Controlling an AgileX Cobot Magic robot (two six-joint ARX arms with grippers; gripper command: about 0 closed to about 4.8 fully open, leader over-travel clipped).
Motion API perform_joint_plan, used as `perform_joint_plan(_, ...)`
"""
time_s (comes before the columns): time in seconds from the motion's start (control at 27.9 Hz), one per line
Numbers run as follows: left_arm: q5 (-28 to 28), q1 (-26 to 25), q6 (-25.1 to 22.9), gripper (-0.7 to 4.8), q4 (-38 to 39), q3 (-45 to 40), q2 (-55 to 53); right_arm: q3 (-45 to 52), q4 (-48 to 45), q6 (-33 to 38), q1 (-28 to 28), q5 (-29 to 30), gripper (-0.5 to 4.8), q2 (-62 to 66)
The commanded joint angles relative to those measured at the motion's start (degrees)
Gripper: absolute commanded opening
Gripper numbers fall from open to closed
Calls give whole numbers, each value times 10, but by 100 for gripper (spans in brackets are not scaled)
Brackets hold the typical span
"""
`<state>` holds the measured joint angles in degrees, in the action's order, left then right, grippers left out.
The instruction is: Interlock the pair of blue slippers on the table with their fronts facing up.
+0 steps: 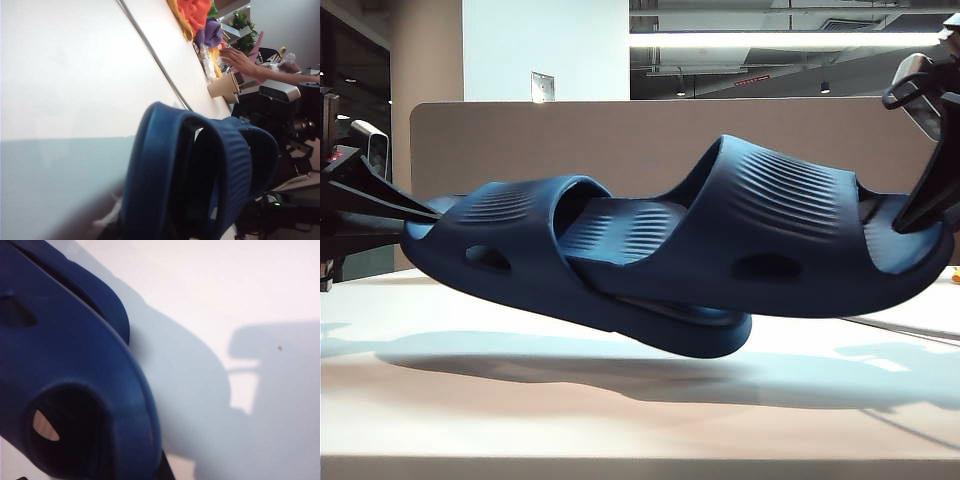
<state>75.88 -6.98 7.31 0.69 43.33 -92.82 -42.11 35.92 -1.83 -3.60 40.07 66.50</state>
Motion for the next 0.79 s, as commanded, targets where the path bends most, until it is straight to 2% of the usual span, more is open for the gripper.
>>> perform_joint_plan(0.04,44,2,2,-6,-1,1,3,-5,-9,-14,-1,4,-1,9)
perform_joint_plan(0.18,78,2,2,-6,-6,1,3,-5,-23,-14,-1,25,-1,27)
perform_joint_plan(0.32,88,2,4,-6,-7,1,3,-5,-50,-14,-1,85,-1,33)
perform_joint_plan(0.79,119,3,29,-6,-28,1,3,-5,-84,-1,-6,114,-1,40)
